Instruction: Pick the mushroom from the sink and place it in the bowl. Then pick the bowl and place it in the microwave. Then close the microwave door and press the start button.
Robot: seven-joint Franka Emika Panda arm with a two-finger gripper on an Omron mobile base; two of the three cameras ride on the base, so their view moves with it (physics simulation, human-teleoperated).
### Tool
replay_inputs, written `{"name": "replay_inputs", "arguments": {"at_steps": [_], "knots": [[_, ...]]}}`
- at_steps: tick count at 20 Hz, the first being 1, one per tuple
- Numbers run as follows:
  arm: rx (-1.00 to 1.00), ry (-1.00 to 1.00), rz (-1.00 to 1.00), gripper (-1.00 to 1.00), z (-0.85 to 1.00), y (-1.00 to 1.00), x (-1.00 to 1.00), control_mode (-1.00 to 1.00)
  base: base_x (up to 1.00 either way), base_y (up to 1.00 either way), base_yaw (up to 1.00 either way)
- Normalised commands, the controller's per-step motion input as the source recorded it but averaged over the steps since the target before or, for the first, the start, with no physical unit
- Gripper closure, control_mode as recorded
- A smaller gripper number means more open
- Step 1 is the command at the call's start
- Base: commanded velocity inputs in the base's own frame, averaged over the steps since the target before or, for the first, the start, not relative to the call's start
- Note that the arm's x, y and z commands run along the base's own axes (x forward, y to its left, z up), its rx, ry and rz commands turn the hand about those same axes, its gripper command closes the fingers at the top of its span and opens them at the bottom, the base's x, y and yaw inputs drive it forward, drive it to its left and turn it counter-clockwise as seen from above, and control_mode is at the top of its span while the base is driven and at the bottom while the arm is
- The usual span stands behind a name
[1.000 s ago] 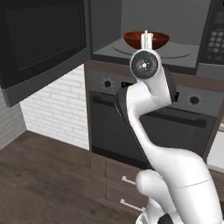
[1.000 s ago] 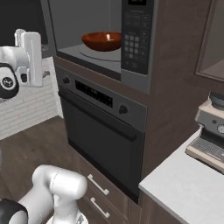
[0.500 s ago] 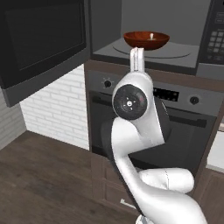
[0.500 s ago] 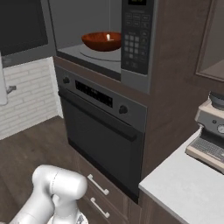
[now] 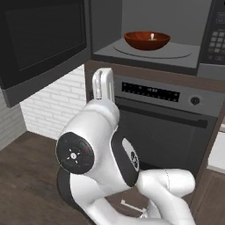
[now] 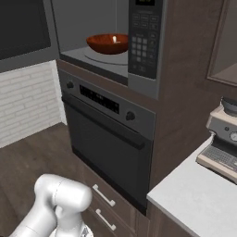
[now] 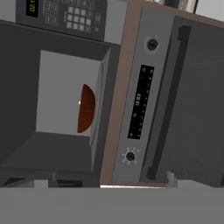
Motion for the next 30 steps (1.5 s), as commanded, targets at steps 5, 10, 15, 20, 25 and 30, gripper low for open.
{"name": "replay_inputs", "arguments": {"at_steps": [5,10,15,20,25,30], "knots": [[-0.03,-0.11,-0.01,-1.00,-0.61,0.71,0.21,-1.00,0.00,0.00,0.00],[-0.01,-0.14,0.00,-1.00,-0.85,0.42,0.25,-1.00,0.00,0.00,0.00],[0.00,-0.05,-0.04,-1.00,-0.62,0.47,0.63,-1.00,0.00,0.00,0.00],[0.00,0.00,-0.08,-1.00,-0.34,0.62,0.64,-1.00,0.00,0.00,0.00],[-0.01,0.00,-0.15,-1.00,-0.29,0.85,0.65,-1.00,0.00,0.00,0.00],[-0.01,0.00,-0.17,-1.00,-0.31,0.74,0.59,-1.00,0.00,0.00,0.00]]}}
